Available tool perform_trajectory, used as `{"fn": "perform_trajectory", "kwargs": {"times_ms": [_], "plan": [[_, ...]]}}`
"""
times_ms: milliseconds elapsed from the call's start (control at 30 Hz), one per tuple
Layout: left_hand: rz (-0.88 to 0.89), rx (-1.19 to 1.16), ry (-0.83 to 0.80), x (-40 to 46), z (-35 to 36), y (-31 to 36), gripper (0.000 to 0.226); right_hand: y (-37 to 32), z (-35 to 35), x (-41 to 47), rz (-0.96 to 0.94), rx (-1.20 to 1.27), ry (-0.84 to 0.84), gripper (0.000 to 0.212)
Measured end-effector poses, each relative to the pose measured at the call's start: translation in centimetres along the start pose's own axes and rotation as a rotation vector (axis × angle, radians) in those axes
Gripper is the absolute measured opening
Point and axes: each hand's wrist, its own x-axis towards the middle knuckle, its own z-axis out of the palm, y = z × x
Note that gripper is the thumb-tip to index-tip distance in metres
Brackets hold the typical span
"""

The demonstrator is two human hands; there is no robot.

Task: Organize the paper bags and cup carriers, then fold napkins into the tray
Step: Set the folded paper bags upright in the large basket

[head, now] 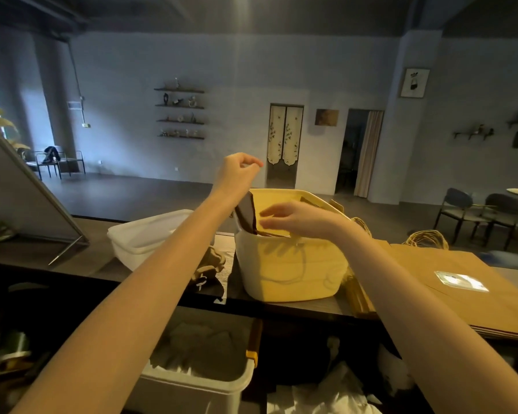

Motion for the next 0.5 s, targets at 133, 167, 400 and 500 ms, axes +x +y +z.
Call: {"fn": "perform_trajectory", "kwargs": {"times_ms": [133, 167, 400, 500], "plan": [[0.011, -0.158, -0.176, -2.0, 1.9, 3.3, 0.021, 2.0, -2.5, -3.1, -0.054, 0.146, 0.291, 0.03], [0.01, -0.181, -0.216, -2.5, 2.6, 3.9, 0.02, 2.6, -3.0, -3.9, -0.043, 0.151, 0.379, 0.028], [-0.146, -0.291, -0.464, -5.9, 9.7, 5.2, 0.022, 9.1, -3.3, -9.1, 0.175, 0.199, 0.72, 0.025], [-0.257, -0.298, -0.552, -7.2, 12.8, 4.7, 0.023, 12.6, -2.8, -10.6, 0.347, 0.15, 0.736, 0.027]]}}
